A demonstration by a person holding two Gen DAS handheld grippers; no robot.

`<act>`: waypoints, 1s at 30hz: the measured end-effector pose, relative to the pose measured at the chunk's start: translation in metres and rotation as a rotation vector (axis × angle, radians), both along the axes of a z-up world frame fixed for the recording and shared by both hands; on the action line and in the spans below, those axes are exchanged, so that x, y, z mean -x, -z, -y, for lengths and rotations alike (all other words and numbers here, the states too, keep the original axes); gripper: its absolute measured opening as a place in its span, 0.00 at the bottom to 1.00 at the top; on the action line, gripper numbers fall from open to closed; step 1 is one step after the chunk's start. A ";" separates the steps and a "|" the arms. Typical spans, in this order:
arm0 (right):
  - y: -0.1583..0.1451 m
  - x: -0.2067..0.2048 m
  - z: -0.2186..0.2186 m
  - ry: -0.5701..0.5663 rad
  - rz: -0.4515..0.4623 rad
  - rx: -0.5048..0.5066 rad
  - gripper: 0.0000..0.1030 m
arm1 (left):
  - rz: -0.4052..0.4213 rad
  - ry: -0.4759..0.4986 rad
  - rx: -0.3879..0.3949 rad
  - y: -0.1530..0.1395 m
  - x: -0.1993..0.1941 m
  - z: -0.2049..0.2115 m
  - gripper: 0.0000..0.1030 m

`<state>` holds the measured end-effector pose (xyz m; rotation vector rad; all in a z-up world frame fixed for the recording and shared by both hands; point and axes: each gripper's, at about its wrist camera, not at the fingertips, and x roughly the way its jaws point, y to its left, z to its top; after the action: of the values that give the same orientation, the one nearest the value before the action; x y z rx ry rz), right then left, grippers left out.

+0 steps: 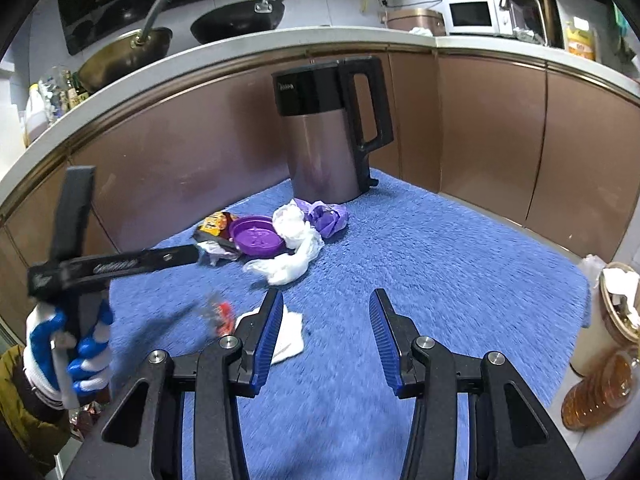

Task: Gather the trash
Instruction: 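Grasp the white tissue with right tool while left tool grasps the purple cup lid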

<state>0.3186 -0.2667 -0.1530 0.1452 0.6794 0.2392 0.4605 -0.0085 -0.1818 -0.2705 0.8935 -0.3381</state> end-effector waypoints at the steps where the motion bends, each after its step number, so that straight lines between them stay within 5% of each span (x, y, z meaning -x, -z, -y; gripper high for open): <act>1: 0.004 -0.010 0.000 -0.004 -0.004 -0.003 0.44 | -0.017 -0.015 0.013 0.005 -0.010 0.001 0.53; 10: 0.028 -0.093 -0.033 -0.116 -0.048 -0.015 0.44 | -0.133 -0.144 0.087 0.042 -0.065 -0.002 0.51; 16: 0.040 -0.142 -0.064 -0.177 -0.070 0.002 0.44 | -0.169 -0.162 0.121 0.053 -0.081 -0.007 0.37; 30: 0.070 -0.188 -0.096 -0.202 -0.146 0.096 0.30 | -0.163 -0.155 0.141 0.054 -0.078 -0.019 0.21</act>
<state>0.5070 -0.1703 -0.2234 0.0013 0.8506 0.3917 0.5382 0.0106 -0.2355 -0.5005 1.0039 -0.2380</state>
